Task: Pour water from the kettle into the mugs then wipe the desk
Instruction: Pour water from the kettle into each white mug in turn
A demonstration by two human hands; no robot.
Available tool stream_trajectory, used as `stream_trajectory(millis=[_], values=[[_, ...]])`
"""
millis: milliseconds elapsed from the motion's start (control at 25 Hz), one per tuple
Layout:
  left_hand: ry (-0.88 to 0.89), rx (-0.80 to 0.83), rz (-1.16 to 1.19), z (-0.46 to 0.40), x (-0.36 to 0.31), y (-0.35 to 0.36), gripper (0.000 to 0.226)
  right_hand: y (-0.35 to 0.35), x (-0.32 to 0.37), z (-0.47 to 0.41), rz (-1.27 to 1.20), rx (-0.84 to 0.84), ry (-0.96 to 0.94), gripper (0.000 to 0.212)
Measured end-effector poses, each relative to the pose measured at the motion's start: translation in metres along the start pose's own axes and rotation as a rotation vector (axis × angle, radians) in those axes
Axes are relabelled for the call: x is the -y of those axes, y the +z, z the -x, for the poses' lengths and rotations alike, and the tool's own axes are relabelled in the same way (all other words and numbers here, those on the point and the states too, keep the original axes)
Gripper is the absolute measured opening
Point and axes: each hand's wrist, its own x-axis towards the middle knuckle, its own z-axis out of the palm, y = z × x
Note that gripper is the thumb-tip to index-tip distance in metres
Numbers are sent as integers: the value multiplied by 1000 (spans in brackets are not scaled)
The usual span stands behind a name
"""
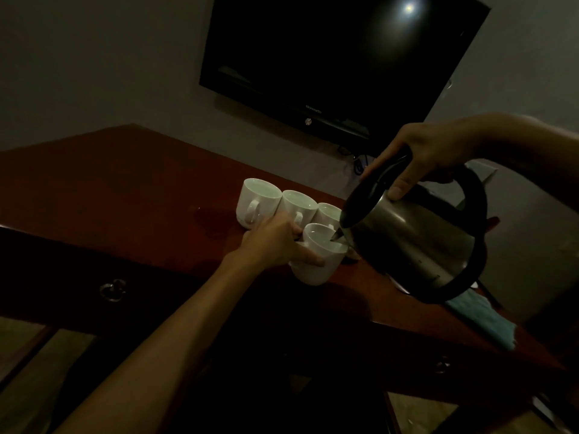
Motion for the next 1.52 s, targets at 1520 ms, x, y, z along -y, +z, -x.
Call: stream_trajectory(millis=[1520], values=[[-80, 10, 5, -2, -2, -3, 59, -12, 13, 17, -54, -1, 56, 52]])
